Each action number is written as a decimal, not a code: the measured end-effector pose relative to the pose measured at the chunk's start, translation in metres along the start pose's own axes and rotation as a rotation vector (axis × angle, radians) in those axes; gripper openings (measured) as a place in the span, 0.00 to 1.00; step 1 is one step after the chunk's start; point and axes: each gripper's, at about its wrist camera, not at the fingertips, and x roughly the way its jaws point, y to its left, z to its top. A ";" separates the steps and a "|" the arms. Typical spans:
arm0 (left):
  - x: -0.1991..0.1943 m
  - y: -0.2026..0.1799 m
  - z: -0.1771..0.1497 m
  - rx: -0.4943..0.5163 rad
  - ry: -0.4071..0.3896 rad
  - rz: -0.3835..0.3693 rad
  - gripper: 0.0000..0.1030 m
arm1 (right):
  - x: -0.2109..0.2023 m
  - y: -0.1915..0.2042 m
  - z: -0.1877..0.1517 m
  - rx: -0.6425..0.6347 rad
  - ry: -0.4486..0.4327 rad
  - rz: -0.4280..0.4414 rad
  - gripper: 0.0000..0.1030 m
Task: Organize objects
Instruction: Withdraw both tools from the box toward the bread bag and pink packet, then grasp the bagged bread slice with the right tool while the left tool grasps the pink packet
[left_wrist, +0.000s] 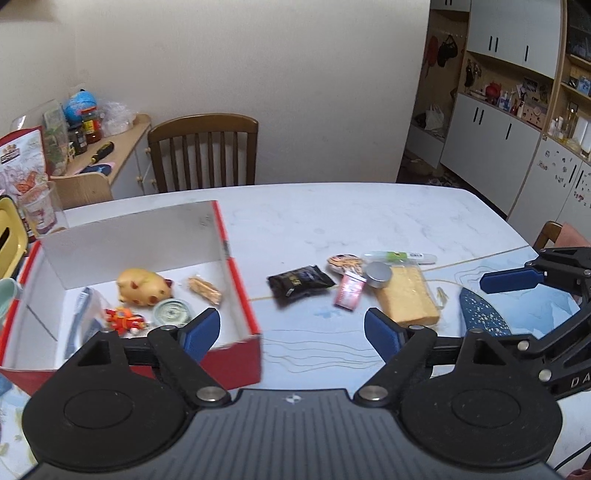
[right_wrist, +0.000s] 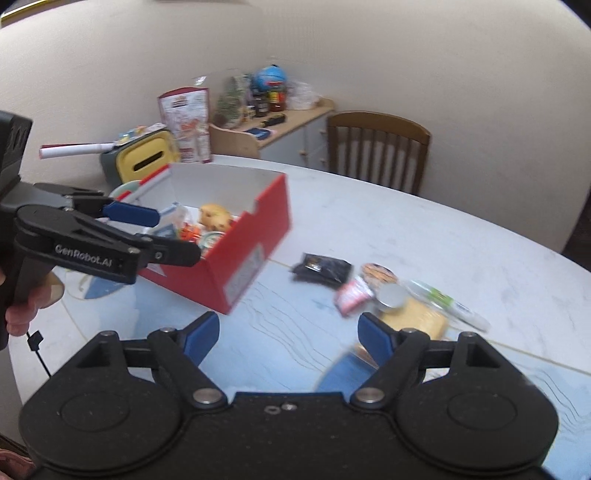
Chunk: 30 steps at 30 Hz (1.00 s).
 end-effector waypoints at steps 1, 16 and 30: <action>0.003 -0.005 -0.001 0.002 0.001 0.001 0.86 | -0.001 -0.005 -0.002 0.008 0.001 -0.011 0.80; 0.071 -0.061 -0.018 0.063 0.002 -0.030 0.88 | 0.025 -0.068 -0.017 0.146 0.084 -0.179 0.80; 0.145 -0.062 -0.022 0.106 0.017 -0.024 0.88 | 0.099 -0.095 -0.015 0.331 0.182 -0.234 0.80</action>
